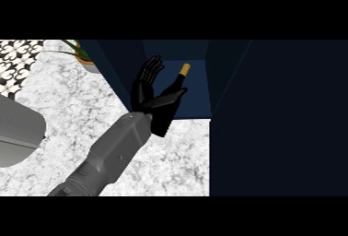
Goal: Pick up the wine, place it into the cabinet and close the cabinet
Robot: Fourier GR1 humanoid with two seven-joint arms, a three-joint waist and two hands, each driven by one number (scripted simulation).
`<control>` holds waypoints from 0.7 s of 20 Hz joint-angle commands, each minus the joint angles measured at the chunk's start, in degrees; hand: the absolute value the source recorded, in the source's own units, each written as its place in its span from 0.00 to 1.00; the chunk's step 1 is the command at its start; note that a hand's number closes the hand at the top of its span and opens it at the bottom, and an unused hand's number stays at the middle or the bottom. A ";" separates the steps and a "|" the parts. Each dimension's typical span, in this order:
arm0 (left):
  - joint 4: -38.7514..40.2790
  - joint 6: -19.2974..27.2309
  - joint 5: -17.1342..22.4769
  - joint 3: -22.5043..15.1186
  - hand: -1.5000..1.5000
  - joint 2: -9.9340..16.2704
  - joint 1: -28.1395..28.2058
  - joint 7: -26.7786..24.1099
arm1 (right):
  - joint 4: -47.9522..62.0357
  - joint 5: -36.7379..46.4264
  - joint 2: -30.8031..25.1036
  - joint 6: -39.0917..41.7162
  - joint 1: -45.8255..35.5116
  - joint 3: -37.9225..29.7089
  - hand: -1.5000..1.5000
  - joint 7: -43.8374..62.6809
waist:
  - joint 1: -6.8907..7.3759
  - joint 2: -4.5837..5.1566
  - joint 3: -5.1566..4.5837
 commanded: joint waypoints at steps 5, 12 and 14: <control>-13.07 5.95 -3.02 -1.98 0.00 3.85 8.32 0.39 | -3.54 -1.60 -0.05 0.63 3.90 0.11 0.00 1.50 | 2.60 -1.68 0.66; -39.87 14.32 -8.37 -11.16 0.00 6.79 18.92 10.32 | -4.22 1.61 1.44 -2.06 1.84 2.22 0.00 3.07 | 3.41 -1.91 0.68; -47.28 12.16 -9.20 -14.39 0.00 9.93 25.46 11.55 | -0.10 -2.65 -1.46 -0.87 -2.40 -1.99 0.00 3.41 | 3.82 -1.76 0.69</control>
